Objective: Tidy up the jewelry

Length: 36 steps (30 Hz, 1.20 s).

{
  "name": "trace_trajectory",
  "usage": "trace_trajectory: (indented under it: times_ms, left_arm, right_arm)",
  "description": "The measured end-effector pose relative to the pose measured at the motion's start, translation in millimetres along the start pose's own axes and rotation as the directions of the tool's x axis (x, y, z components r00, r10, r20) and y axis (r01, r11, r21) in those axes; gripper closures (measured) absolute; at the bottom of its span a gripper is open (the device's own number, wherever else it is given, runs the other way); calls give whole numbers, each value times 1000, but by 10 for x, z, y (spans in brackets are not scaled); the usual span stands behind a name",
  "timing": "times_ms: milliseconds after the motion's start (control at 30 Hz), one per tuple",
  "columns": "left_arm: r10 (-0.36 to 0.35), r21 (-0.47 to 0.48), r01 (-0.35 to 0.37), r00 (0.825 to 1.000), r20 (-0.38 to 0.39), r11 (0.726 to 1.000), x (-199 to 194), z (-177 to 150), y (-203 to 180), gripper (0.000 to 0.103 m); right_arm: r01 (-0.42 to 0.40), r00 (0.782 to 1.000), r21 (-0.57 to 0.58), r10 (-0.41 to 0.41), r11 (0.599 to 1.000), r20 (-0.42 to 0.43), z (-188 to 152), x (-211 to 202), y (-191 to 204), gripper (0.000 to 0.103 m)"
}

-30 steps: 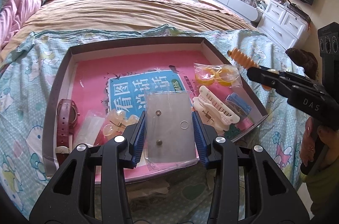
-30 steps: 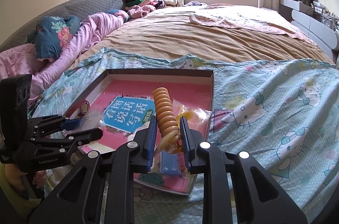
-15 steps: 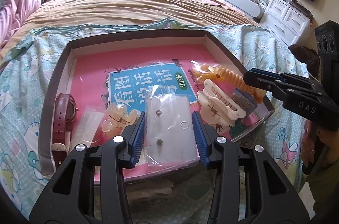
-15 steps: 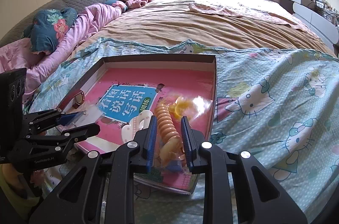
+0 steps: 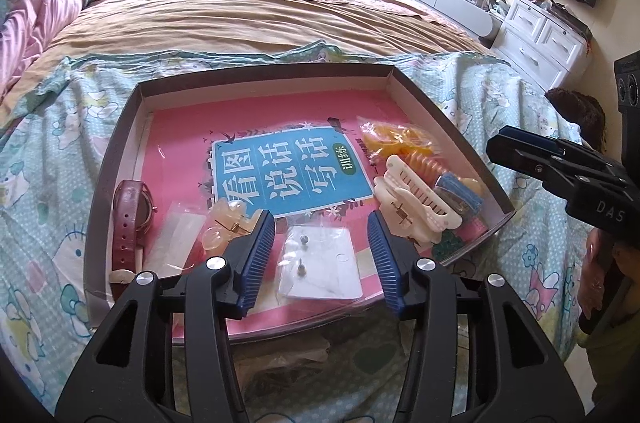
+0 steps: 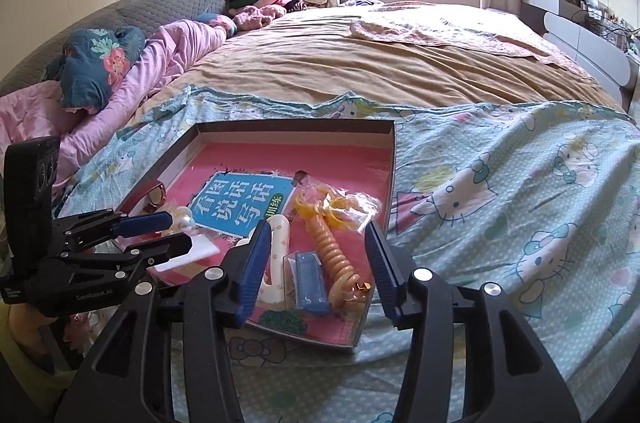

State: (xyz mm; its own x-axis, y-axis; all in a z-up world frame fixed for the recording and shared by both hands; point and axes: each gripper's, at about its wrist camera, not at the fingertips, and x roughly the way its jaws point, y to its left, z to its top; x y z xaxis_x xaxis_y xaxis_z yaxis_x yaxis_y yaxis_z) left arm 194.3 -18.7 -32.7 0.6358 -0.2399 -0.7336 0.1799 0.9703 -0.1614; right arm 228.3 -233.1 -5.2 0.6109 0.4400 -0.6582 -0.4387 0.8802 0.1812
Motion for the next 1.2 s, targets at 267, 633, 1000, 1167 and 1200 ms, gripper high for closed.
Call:
trace_trajectory:
  times_ms: [267, 633, 1000, 1167, 1200]
  left_arm:
    - [2, -6, -2, 1000, 19, 1000, -127, 41, -18, 63]
    - [21, -25, -19, 998, 63, 1000, -379, 99, -20, 42]
    - [53, -28, -51, 993, 106, 998, -678, 122, -50, 14]
    - [68, -38, -64, 991, 119, 997, -811, 105, -24, 10]
    - [70, -40, -66, 990, 122, 997, -828, 108, -21, 10]
  right_arm:
    - [2, 999, 4, -2, 1000, 33, 29, -155, 17, 38]
    - [11, 996, 13, -12, 1000, 94, 74, -404, 67, 12]
    - [0, 988, 17, -3, 1000, 157, 76, -684, 120, 5]
    - [-2, 985, 5, 1, 1000, 171, 74, -778, 174, 5]
    - [-3, 984, 3, 2, 1000, 175, 70, -806, 185, 5]
